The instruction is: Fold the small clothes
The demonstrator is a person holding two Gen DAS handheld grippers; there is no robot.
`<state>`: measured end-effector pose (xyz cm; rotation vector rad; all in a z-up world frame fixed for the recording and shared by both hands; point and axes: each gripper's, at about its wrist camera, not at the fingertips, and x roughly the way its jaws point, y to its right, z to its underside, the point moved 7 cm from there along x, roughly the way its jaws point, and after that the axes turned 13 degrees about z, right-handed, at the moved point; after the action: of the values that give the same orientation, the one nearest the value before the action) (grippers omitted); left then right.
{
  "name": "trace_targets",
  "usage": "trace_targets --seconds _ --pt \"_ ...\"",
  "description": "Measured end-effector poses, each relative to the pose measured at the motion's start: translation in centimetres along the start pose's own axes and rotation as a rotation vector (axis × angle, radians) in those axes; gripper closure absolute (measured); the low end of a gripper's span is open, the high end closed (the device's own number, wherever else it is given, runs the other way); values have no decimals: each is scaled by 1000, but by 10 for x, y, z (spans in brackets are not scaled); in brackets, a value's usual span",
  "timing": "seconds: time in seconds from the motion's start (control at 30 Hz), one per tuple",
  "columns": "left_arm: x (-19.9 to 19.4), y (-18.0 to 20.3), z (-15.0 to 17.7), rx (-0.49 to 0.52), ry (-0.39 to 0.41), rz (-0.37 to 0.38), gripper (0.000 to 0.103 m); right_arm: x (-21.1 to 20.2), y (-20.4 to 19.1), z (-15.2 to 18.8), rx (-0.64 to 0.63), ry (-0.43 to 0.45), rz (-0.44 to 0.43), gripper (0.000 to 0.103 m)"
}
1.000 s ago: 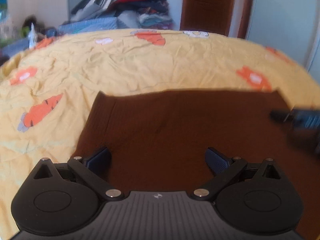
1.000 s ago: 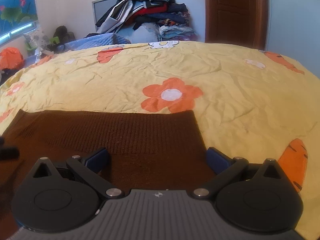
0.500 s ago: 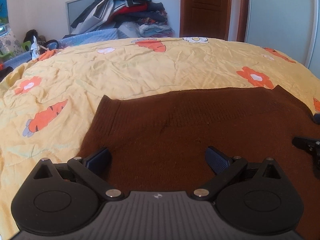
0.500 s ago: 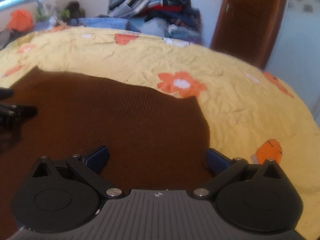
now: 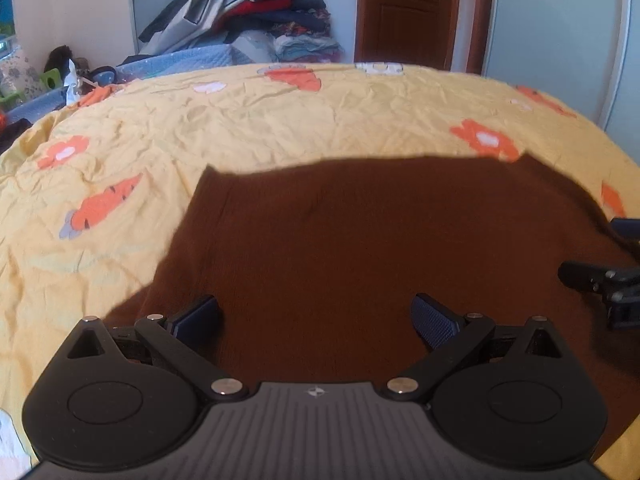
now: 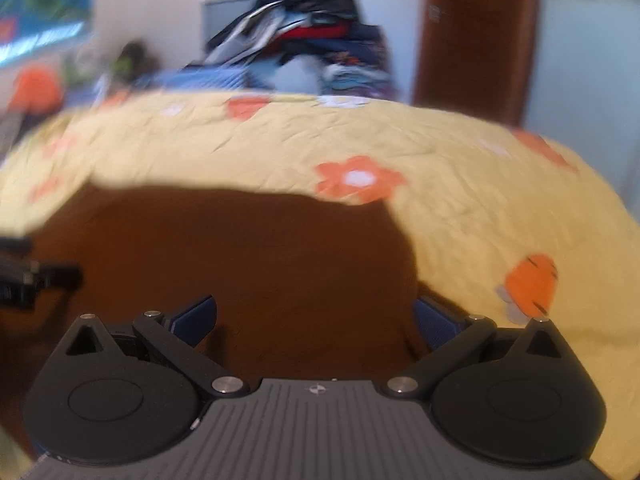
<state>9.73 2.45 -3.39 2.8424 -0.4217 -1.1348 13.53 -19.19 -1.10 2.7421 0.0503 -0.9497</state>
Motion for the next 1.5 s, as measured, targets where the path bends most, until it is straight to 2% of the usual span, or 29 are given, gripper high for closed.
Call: trace_targets --seconds 0.03,0.07,0.13,0.2,0.27,0.37,0.43,0.5,0.57,0.6,0.63,0.7,0.8,0.93,1.2,1.5 --pt "-2 -1 5 16 53 10 0 4 -6 8 -57 -1 16 0" --pt "-3 -3 10 24 87 21 0 2 -4 13 -49 68 6 0" --pt "-4 -5 9 10 88 28 0 8 9 14 38 56 -51 0" --pt "-5 -2 7 26 82 12 0 14 18 12 93 28 -46 0" --pt "-9 -1 7 17 63 -15 0 11 18 11 85 13 -28 0" --pt "-27 1 11 -56 21 -21 0 -12 20 8 126 -20 14 0" --pt "-39 4 18 -74 31 -9 0 -34 16 9 161 15 -59 0" --pt "-42 6 29 -41 39 -17 0 -42 8 18 146 1 -104 0" --pt "-42 11 41 62 86 -37 0 -30 0 37 75 -47 -95 0" --pt "-43 11 44 70 105 -30 0 -33 -2 43 27 34 -89 0" --pt "-44 9 43 54 105 -19 0 -34 -1 47 24 57 -99 0" --pt "-43 10 42 55 103 -21 0 -35 3 43 49 34 -116 0" --pt "-43 11 41 57 108 -26 0 -38 1 40 29 29 -88 0" --pt "-44 10 42 53 113 -21 0 -42 -2 49 28 80 -73 0" --pt "-44 10 42 50 119 -20 0 -41 2 49 70 73 -99 0" --pt "-47 12 43 58 131 -37 0 -41 0 49 56 74 -82 0"
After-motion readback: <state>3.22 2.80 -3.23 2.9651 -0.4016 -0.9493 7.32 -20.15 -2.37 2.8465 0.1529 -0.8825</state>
